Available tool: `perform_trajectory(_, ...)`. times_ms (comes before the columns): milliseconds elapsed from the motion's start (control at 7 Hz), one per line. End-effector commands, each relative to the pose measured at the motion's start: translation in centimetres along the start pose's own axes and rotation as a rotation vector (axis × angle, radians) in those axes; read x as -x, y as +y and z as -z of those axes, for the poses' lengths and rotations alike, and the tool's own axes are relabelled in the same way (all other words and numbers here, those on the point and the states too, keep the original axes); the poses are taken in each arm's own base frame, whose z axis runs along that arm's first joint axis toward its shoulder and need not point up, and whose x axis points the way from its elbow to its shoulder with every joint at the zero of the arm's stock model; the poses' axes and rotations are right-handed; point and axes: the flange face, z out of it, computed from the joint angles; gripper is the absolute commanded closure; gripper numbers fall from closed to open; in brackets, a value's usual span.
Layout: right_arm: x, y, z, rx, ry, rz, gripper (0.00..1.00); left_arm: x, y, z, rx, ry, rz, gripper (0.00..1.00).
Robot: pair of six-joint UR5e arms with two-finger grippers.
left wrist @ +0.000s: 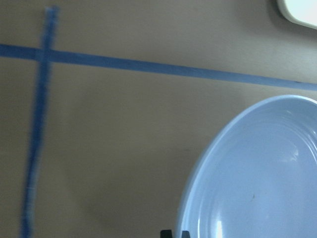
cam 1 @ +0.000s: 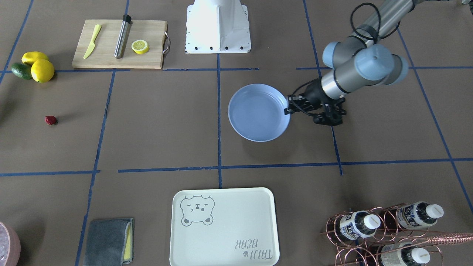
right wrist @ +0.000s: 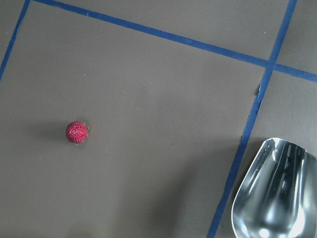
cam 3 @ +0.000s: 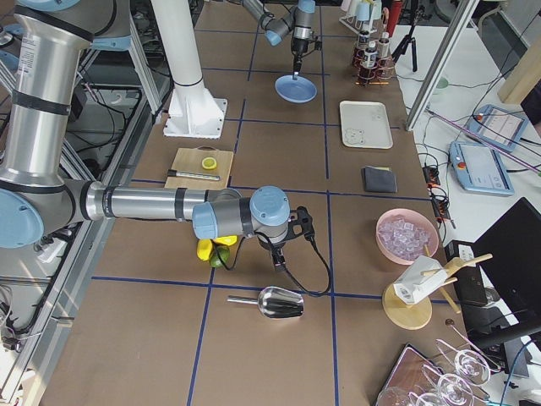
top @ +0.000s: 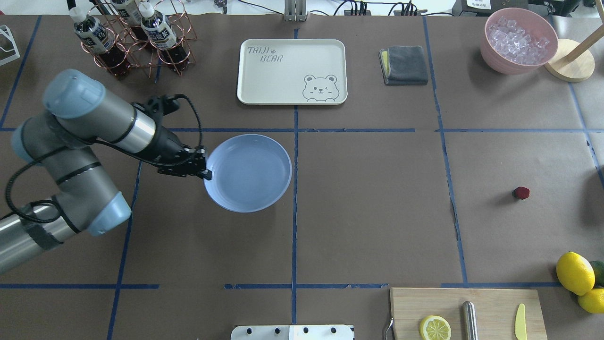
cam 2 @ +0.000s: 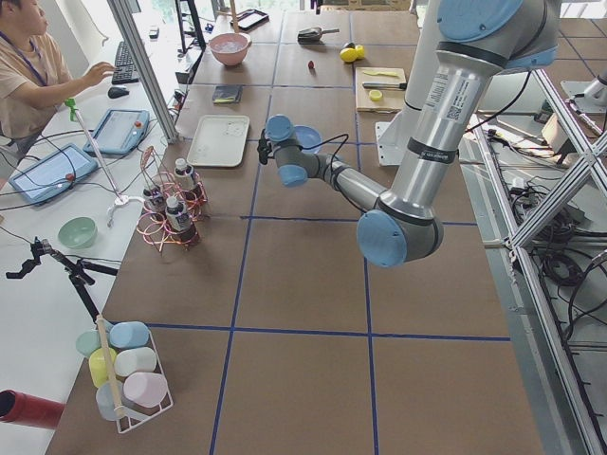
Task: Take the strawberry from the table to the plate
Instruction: 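Slide the light blue plate with the left gripper toward the table center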
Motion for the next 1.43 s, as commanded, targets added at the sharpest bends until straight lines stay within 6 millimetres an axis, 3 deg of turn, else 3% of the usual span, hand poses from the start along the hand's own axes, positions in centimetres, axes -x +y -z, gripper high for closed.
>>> perform_trajectory(0,0.0,0.0,-0.1,0.000,-0.006,0.000,0.00,-7.2,3.9,-7.0,-0.065,0.015,-0.025,1.00)
perform_trajectory(143,0.0,0.0,-0.1,0.000,-0.008,0.000,0.00,-7.1,3.2,-8.1,-0.073,-0.003,-0.020,1.00)
perform_trajectory(714,0.0,0.0,0.0,-0.001,-0.006,0.000,0.00,-3.9,2.8,-8.5,-0.098,-0.043,0.002,1.00)
perform_trajectory(857,0.2,0.0,-0.2,0.004,-0.008,-0.012,0.00,-3.9,2.9,-8.5,-0.098,-0.044,0.001,1.00)
perform_trajectory(1000,0.7,-0.3,-0.5,0.008,-0.023,-0.053,0.00,-3.8,3.0,-8.7,-0.097,-0.046,0.001,0.53)
perform_trajectory(1143,2.0,-0.9,-1.4,0.004,-0.039,-0.043,0.00,-4.2,3.1,-8.6,-0.096,-0.039,-0.003,0.35)
perform_trajectory(1286,3.8,-1.4,-2.4,-0.018,-0.048,-0.101,0.00,-5.0,3.5,-7.9,-0.096,-0.019,-0.013,0.24)
